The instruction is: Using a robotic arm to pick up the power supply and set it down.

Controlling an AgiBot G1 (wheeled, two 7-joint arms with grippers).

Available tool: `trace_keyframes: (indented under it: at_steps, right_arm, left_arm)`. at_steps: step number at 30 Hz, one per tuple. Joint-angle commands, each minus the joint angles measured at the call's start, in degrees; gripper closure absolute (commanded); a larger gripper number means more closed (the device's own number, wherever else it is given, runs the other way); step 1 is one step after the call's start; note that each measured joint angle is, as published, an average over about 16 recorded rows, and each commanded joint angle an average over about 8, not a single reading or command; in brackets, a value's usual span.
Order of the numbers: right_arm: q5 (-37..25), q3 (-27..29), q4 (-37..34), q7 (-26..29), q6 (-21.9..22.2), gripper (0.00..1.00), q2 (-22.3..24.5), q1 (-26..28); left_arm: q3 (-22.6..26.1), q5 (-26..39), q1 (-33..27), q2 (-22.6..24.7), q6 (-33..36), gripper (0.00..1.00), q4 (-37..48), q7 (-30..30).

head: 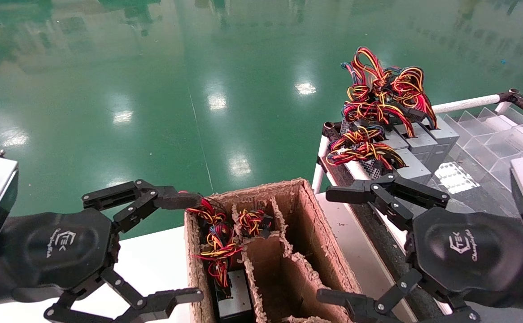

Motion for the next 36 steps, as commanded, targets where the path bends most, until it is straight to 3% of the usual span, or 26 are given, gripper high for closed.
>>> trace_keyframes:
  at_steps: [1,36]
  right_arm:
    - [0.0,0.0,0.0,0.0,0.0,0.0,0.0,0.0]
    - [-0.55,-0.23,-0.43,0.06,0.67,0.0,-0.06,0.02]
  left_arm:
    - [0.02,-0.01,0.0,0.0,0.0,1.0,0.0,0.0]
    - [1.55,-0.42,-0.16,-0.24,-0.23,1.0,0.15,0.34]
